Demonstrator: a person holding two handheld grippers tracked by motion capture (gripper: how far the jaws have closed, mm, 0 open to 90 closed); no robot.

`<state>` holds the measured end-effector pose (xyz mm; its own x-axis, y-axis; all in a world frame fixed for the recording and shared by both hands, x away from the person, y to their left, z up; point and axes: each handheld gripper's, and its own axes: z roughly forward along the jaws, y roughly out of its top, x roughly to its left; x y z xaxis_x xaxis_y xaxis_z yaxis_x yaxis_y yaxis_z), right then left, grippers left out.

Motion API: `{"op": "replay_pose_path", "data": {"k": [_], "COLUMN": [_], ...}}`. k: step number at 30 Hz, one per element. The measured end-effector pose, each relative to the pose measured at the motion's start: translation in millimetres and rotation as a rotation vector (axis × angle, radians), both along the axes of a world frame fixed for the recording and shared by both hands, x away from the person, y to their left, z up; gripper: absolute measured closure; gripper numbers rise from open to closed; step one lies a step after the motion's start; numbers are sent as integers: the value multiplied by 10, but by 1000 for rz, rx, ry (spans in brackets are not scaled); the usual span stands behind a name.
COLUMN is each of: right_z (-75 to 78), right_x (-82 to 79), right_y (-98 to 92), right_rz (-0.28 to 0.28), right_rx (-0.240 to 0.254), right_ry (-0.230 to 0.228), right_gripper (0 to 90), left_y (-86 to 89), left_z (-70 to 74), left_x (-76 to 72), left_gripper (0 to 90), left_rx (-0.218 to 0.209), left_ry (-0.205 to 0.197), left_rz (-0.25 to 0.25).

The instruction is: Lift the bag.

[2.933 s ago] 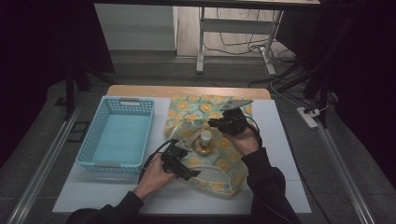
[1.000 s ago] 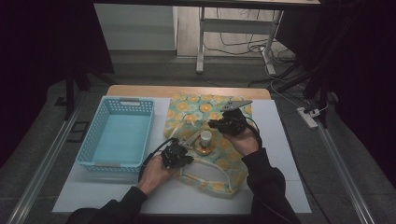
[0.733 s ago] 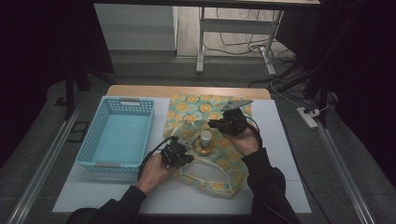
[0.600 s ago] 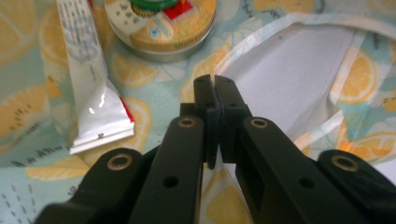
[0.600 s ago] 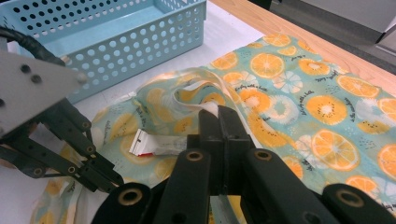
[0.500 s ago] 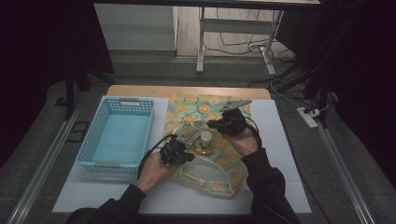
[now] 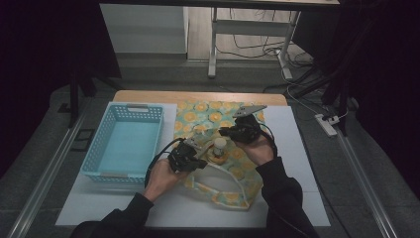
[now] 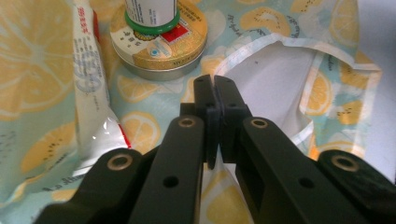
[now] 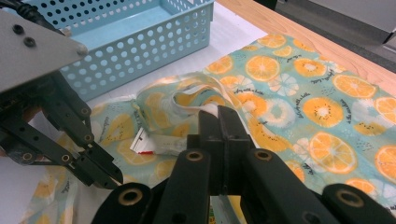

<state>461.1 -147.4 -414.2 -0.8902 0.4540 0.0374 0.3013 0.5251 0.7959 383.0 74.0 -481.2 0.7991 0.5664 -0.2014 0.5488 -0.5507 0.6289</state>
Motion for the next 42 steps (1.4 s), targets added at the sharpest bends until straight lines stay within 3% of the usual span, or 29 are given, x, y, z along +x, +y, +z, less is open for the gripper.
{"op": "replay_pose_path", "data": {"k": [9,14,30,42], "right_z": [70,113,369,607], "right_x": [-25,-46,-82,-58], "right_y": [19,29,78,101], "right_rz": [11,29,51,52], "right_rx": [6,18,-8,-2], "right_ry": [-2,9,10,17], "right_gripper": [900,900,900,900], "left_y": [69,110,277,403], "left_z": [164,295,919,1289], "left_x": [24,69,245,480], "left_gripper": [897,897,897,897], "left_rx": [-41,-71,-110,-198], "left_ry": [-1,19,1,9], "left_rz": [7,-1,3,17]}}
